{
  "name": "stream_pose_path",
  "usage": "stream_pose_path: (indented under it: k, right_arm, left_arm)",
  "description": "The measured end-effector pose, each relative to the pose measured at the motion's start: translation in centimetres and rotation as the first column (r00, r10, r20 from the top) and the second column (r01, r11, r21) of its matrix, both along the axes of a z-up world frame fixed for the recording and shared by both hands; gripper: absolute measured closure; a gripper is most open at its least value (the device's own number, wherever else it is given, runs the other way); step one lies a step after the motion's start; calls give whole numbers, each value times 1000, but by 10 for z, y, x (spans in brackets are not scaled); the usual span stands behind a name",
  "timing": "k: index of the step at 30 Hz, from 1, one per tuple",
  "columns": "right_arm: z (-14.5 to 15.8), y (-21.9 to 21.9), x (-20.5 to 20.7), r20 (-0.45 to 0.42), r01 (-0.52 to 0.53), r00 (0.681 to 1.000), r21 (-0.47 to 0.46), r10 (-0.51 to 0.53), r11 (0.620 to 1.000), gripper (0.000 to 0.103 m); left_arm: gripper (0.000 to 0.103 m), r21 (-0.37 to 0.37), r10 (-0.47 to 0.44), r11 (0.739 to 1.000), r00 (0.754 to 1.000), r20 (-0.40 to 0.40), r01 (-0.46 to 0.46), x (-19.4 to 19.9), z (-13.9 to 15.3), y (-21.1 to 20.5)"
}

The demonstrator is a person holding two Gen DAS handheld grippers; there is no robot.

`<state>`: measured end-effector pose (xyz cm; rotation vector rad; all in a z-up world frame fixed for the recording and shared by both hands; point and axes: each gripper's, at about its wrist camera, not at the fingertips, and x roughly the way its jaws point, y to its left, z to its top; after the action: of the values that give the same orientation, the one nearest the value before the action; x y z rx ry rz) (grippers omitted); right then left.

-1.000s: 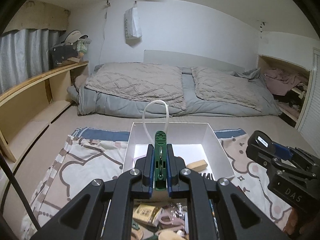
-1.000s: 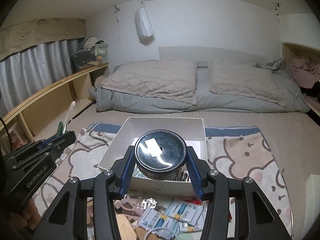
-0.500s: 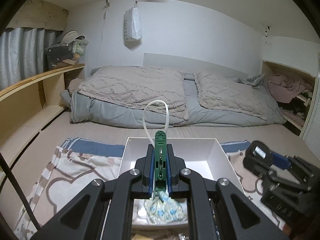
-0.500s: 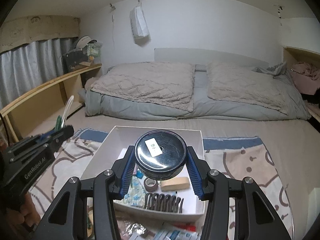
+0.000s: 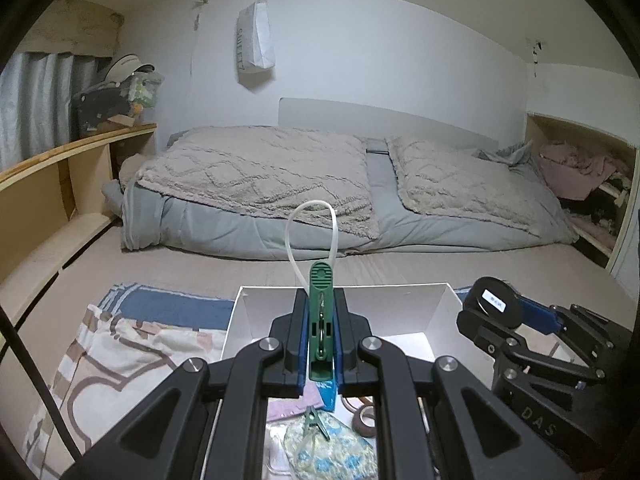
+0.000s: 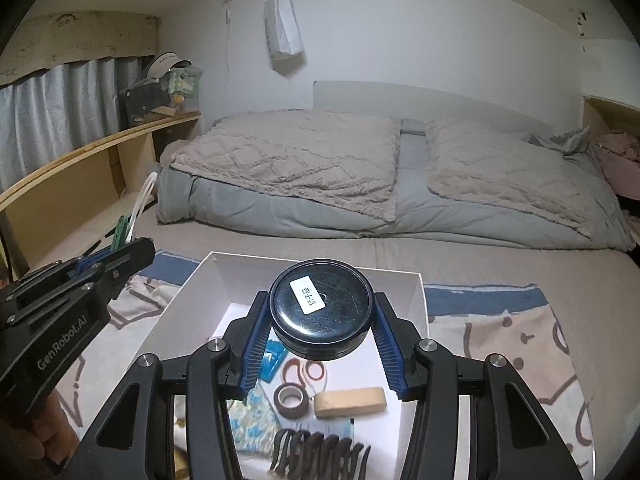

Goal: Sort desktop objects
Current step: 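Carry the clothespin and black tin over the white box with both grippers, then open the right gripper to drop the black tin into the box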

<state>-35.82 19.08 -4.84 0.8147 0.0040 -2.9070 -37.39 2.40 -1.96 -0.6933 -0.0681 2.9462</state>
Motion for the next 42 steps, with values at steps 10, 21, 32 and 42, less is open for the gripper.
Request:
stream_pose_path:
  k: [10, 21, 32, 42]
  right_arm:
    - [-24, 11, -42, 27, 27, 999, -13, -27, 1000, 53]
    - [-60, 18, -84, 138, 53, 989, -19, -50, 998, 53]
    - [-70, 18, -92, 211, 60, 976, -18, -55, 998, 53]
    - [-67, 17, -90, 191, 42, 981, -15, -39, 999, 14]
  left_arm:
    - [93, -19, -13, 1000, 1000, 2, 13, -28, -15, 8]
    - [93, -24, 27, 999, 999, 38, -26, -49, -37, -2]
    - [93, -2, 47, 999, 994, 95, -47, -59, -52, -10]
    - [93, 7, 47, 999, 992, 118, -48, -61, -55, -12]
